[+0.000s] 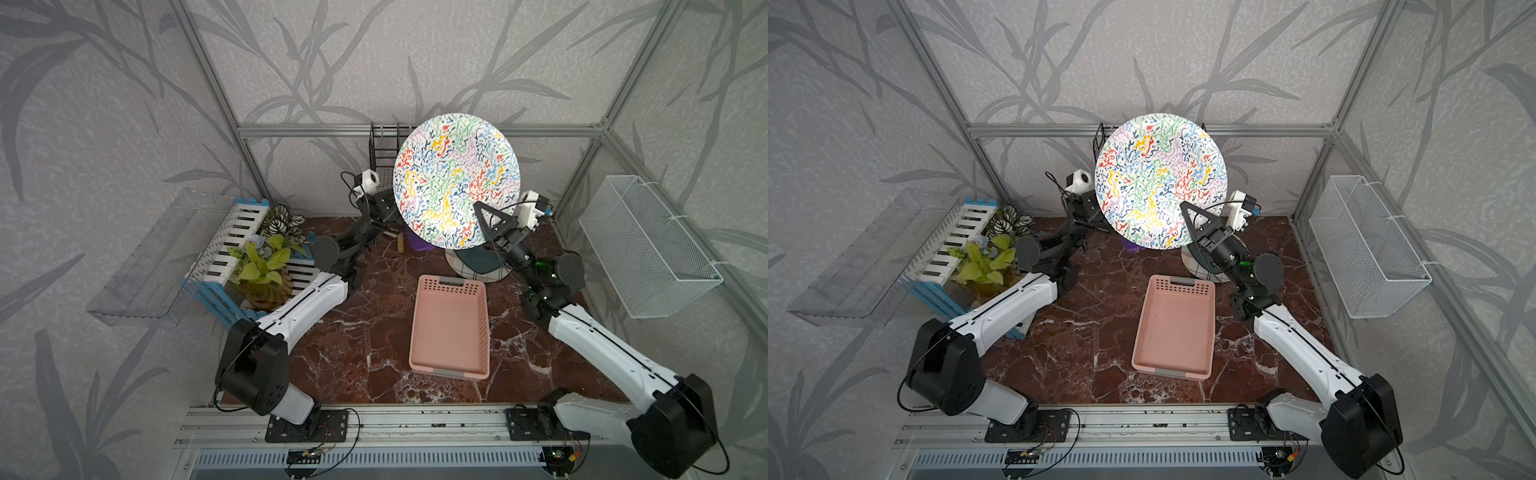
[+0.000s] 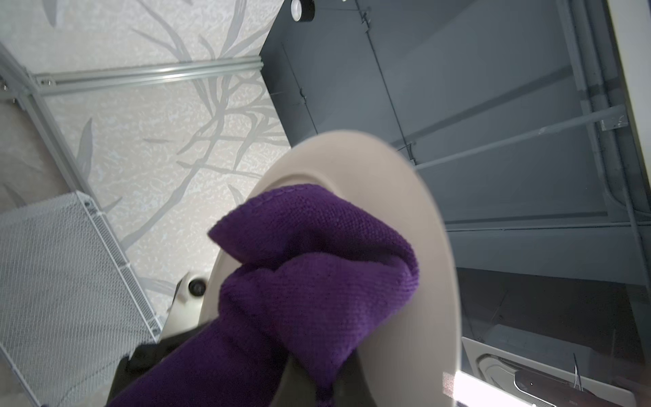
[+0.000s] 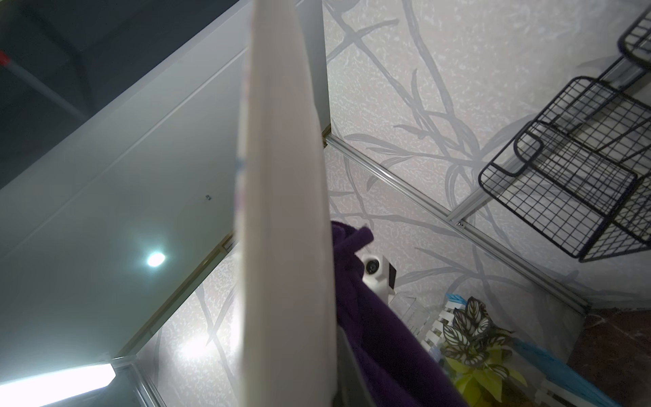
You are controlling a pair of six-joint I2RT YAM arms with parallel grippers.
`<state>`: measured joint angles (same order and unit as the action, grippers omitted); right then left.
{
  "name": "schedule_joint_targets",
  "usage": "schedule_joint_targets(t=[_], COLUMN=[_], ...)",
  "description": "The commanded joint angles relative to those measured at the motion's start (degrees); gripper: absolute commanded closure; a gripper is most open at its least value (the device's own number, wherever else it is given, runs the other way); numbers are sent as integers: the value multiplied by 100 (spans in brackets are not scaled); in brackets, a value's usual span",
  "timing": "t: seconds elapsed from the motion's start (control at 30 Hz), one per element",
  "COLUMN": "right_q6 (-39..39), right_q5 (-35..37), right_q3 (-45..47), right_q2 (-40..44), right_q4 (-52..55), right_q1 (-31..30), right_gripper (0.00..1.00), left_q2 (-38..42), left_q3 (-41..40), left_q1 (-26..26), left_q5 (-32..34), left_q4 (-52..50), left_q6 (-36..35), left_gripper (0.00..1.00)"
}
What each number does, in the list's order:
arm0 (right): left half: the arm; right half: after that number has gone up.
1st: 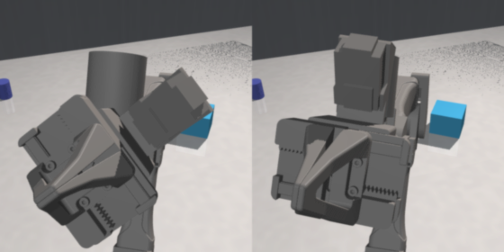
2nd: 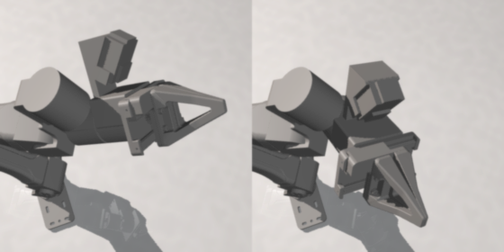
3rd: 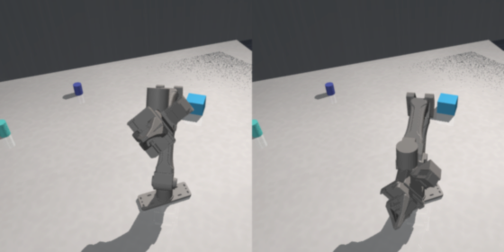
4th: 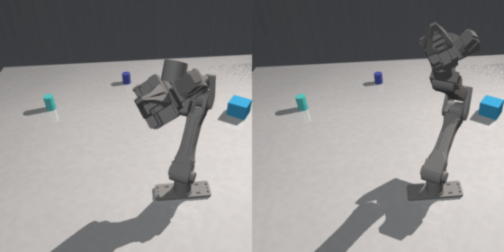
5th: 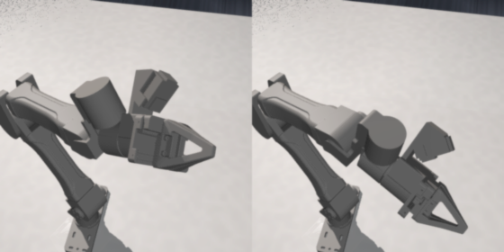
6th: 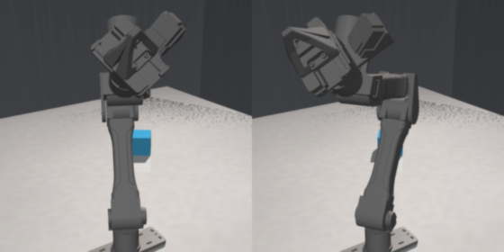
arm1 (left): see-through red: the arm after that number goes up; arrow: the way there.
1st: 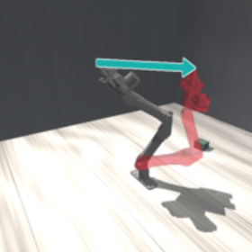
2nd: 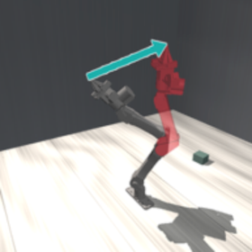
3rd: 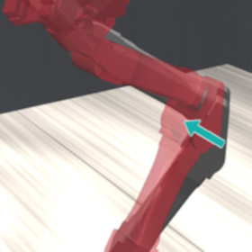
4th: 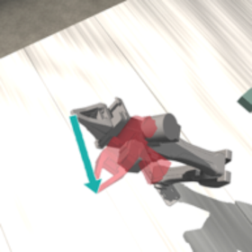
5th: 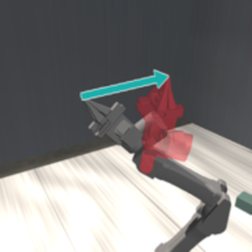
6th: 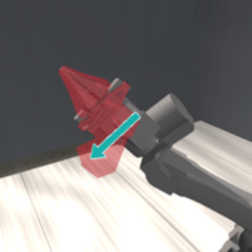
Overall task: Wipe the wet plate dry
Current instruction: Wipe the plate with towel.
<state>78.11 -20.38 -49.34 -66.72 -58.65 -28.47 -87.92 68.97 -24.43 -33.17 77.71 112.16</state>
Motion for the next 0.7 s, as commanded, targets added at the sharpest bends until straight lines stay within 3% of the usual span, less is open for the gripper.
schedule_joint_targets(t=[0.0,0.1,0.23,0.33,0.4,0.5,0.57,0.63,0.67], right_q6=[-519,-661,-548,-485,-380,-468,-782,-1279,-1593], right_q5=[286,311,259,250,254,299,377,399,398], right_q3=[208,-45,-627,-1000,-1116,-1024,-916,-938,-1033], right_q2=[116,-228,-672,-768,-716,-404,-40,297,405], right_q4=[235,148,94,301,388,838,1466,2528,3083], right_q1=[-583,-945,-697,-248,174,545,645,607,549], right_gripper=[100,100,100,100,100,100,100,100,100], left_q2=[-235,-495,-363,110,735,1687,2265,2613,2664], left_q3=[762,1139,937,251,-641,-1329,-1283,-908,-790], left_q1=[-59,-374,-982,-1149,-1138,-927,-835,-914,-1064], left_q5=[55,-78,-224,-404,-313,-396,-283,530,1277], left_q4=[976,1050,860,542,-45,-1881,-3791,-6077,-6849], left_q6=[398,345,-84,-691,-1452,-2940,-4520,-6626,-7440], left_gripper=[100,100,100,100,100,100,100,100,100])
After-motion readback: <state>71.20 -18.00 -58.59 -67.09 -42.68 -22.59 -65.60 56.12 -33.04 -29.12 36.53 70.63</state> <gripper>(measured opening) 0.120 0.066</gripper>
